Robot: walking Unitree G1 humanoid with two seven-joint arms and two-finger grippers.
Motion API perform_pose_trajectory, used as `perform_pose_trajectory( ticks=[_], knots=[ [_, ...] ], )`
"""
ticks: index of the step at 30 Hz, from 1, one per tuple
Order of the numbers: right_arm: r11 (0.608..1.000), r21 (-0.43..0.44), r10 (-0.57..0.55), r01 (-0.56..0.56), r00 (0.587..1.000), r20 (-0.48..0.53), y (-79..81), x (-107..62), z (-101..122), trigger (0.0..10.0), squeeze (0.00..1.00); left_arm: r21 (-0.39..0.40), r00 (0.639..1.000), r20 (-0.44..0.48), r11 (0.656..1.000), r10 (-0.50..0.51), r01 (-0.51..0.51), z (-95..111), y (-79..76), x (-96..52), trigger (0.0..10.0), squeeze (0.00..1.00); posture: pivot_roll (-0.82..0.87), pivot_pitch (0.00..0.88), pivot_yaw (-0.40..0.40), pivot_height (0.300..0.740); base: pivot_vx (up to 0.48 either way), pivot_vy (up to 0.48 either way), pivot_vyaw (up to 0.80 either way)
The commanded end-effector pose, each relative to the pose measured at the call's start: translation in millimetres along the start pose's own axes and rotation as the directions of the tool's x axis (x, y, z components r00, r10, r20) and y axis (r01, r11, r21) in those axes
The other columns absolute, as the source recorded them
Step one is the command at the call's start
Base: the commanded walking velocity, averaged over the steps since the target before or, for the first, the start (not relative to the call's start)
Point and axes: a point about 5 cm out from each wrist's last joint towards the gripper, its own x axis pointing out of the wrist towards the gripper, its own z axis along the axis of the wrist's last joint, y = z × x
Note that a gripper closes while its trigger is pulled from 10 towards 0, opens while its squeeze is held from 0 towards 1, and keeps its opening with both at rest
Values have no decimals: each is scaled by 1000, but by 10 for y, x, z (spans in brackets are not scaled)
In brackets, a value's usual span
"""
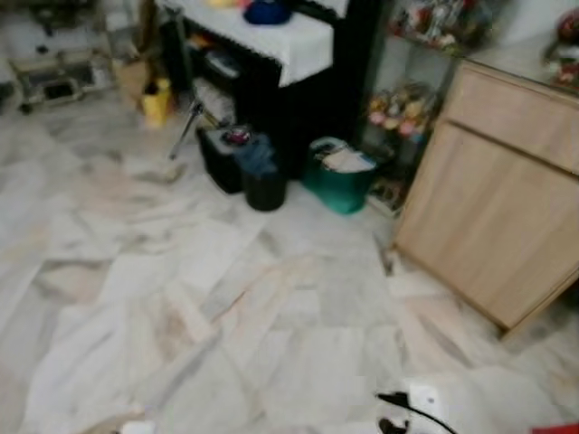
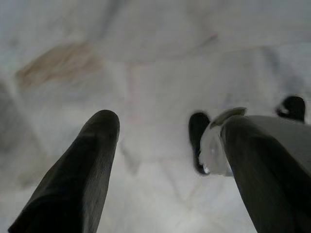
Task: Hang keys on a hook
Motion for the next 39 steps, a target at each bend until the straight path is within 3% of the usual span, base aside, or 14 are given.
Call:
perform_pose_trajectory(
  ticks=[1, 8, 22, 29, 39],
  knots=[
    [1000, 20, 22, -22, 1000, -5, 105, 11, -18, 10000, 0, 20, 999, -35, 1000, 20, -19, -100, 90, -33, 10000, 0, 34, 0, -1, 740, 0, 0, -788],
    [999, 30, 25, -25, 1000, -3, 142, 15, -20, 10000, 0, 46, 999, -37, 999, 23, -22, -87, 126, -36, 10000, 0, 28, 0, 14, 740, 0, 0, -788],
    [999, 25, 24, -24, 1000, 1, 163, 17, -20, 10000, 0, 53, 999, -31, 998, 20, -18, -77, 134, -37, 10000, 0, 23, 0, 24, 740, 0, -280, -788],
    [997, 70, 21, -22, 1000, 17, 203, 17, -42, 10000, 0, 57, 999, -35, 998, 36, -34, -97, 180, -49, 10000, 0, 54, 0, 27, 740, 0, -266, 0],
    [999, 44, 27, -27, 1000, 11, 234, 19, -52, 10000, 0, 51, 998, -31, 997, 54, -53, -101, 224, -59, 10000, 0, 66, 0, -13, 740, 0, -266, 0]
  ],
)
